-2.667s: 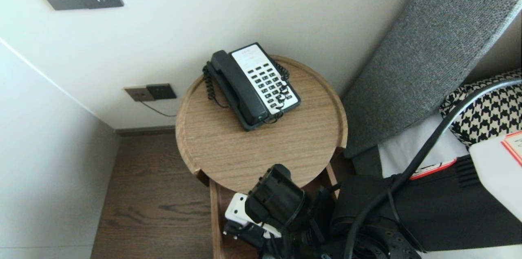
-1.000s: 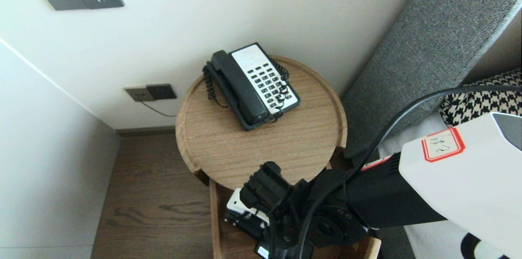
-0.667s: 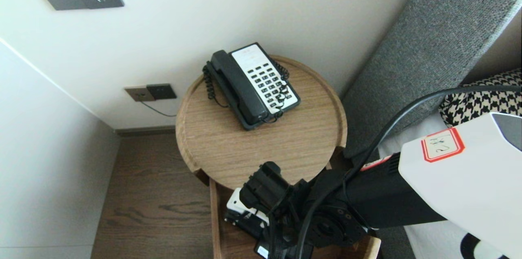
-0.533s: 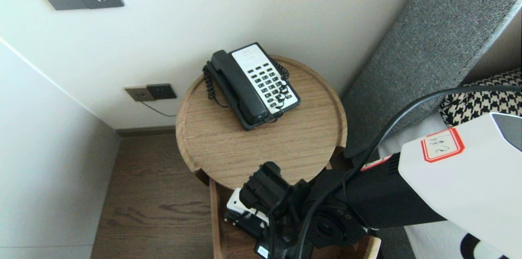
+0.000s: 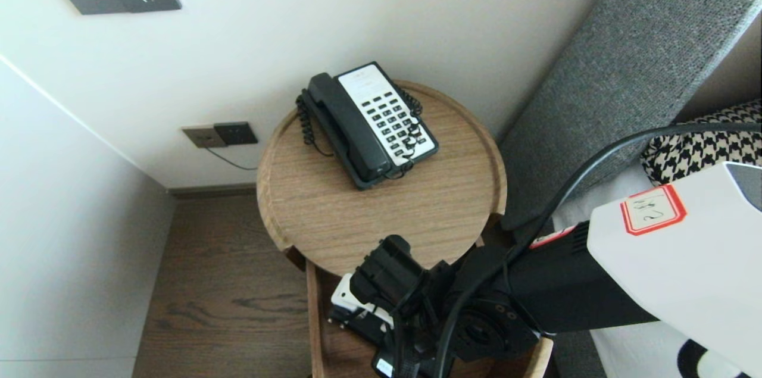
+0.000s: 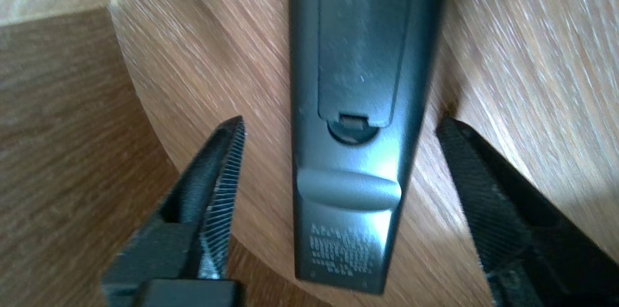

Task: Put the remote controls on the table in the drawer one by one

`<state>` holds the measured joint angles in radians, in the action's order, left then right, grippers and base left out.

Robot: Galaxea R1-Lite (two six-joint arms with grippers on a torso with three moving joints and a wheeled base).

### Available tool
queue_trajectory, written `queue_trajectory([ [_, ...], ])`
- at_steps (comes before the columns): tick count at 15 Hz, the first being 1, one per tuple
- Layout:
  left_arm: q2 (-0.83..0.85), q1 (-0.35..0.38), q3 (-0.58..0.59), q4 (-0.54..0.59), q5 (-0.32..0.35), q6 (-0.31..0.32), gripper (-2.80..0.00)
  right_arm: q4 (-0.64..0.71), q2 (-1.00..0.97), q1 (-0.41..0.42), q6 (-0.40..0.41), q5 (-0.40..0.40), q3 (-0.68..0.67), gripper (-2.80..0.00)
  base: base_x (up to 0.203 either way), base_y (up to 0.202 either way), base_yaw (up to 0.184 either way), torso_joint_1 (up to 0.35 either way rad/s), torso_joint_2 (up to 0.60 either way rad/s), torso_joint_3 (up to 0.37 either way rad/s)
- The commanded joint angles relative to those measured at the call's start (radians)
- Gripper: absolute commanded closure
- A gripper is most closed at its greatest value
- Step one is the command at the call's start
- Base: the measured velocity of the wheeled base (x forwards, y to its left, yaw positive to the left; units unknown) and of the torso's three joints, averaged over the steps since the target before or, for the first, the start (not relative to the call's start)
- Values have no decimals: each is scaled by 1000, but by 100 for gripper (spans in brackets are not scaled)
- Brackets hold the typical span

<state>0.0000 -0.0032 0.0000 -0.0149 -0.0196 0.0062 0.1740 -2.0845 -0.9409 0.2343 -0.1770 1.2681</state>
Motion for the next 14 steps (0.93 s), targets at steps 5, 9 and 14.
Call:
queue_trajectory([
  [5, 0, 0, 0, 0, 0, 0, 0, 4, 89, -8, 2, -25, -29, -280, 0, 0, 0, 0, 0, 0],
  [9, 0, 0, 0, 0, 0, 0, 0, 8, 142, -12, 3, -42, -33, -280, 0, 0, 0, 0, 0, 0],
  [14, 0, 0, 0, 0, 0, 0, 0, 82, 225, -29, -7, -44, -47, -280, 0, 0, 0, 0, 0, 0],
])
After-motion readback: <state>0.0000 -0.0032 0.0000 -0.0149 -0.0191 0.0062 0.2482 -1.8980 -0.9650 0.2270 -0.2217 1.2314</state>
